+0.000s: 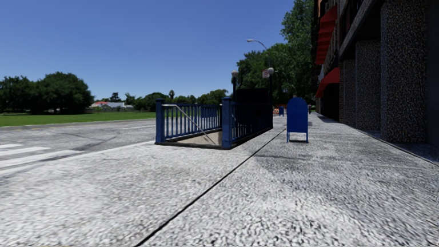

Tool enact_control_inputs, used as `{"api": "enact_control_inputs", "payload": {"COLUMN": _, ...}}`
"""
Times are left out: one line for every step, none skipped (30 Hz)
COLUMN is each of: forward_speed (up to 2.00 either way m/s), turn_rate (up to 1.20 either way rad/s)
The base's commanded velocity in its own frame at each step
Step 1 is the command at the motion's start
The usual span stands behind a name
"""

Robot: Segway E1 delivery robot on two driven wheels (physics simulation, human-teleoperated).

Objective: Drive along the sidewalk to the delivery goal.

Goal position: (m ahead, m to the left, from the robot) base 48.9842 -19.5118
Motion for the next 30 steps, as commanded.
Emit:
{"api": "enact_control_inputs", "payload": {"forward_speed": 1.55, "turn_rate": -0.64}}
{"api": "enact_control_inputs", "payload": {"forward_speed": 1.55, "turn_rate": -0.64}}
{"api": "enact_control_inputs", "payload": {"forward_speed": 1.55, "turn_rate": -0.64}}
{"api": "enact_control_inputs", "payload": {"forward_speed": 1.55, "turn_rate": -0.64}}
{"api": "enact_control_inputs", "payload": {"forward_speed": 1.55, "turn_rate": -0.64}}
{"api": "enact_control_inputs", "payload": {"forward_speed": 1.55, "turn_rate": -0.64}}
{"api": "enact_control_inputs", "payload": {"forward_speed": 1.55, "turn_rate": -0.64}}
{"api": "enact_control_inputs", "payload": {"forward_speed": 1.55, "turn_rate": -0.64}}
{"api": "enact_control_inputs", "payload": {"forward_speed": 1.55, "turn_rate": -0.64}}
{"api": "enact_control_inputs", "payload": {"forward_speed": 1.55, "turn_rate": -0.64}}
{"api": "enact_control_inputs", "payload": {"forward_speed": 1.55, "turn_rate": -0.64}}
{"api": "enact_control_inputs", "payload": {"forward_speed": 1.55, "turn_rate": -0.64}}
{"api": "enact_control_inputs", "payload": {"forward_speed": 1.55, "turn_rate": -0.64}}
{"api": "enact_control_inputs", "payload": {"forward_speed": 1.55, "turn_rate": -0.64}}
{"api": "enact_control_inputs", "payload": {"forward_speed": 1.55, "turn_rate": -0.64}}
{"api": "enact_control_inputs", "payload": {"forward_speed": 1.55, "turn_rate": -0.64}}
{"api": "enact_control_inputs", "payload": {"forward_speed": 1.55, "turn_rate": -0.64}}
{"api": "enact_control_inputs", "payload": {"forward_speed": 1.55, "turn_rate": -0.64}}
{"api": "enact_control_inputs", "payload": {"forward_speed": 1.55, "turn_rate": -0.64}}
{"api": "enact_control_inputs", "payload": {"forward_speed": 1.55, "turn_rate": -0.64}}
{"api": "enact_control_inputs", "payload": {"forward_speed": 1.55, "turn_rate": -0.64}}
{"api": "enact_control_inputs", "payload": {"forward_speed": 1.55, "turn_rate": -0.64}}
{"api": "enact_control_inputs", "payload": {"forward_speed": 1.55, "turn_rate": -0.64}}
{"api": "enact_control_inputs", "payload": {"forward_speed": 1.55, "turn_rate": -0.64}}
{"api": "enact_control_inputs", "payload": {"forward_speed": 1.55, "turn_rate": -0.64}}
{"api": "enact_control_inputs", "payload": {"forward_speed": 1.55, "turn_rate": -0.64}}
{"api": "enact_control_inputs", "payload": {"forward_speed": 1.55, "turn_rate": -0.64}}
{"api": "enact_control_inputs", "payload": {"forward_speed": 1.55, "turn_rate": -0.64}}
{"api": "enact_control_inputs", "payload": {"forward_speed": 1.55, "turn_rate": -0.64}}
{"api": "enact_control_inputs", "payload": {"forward_speed": 1.55, "turn_rate": -0.64}}
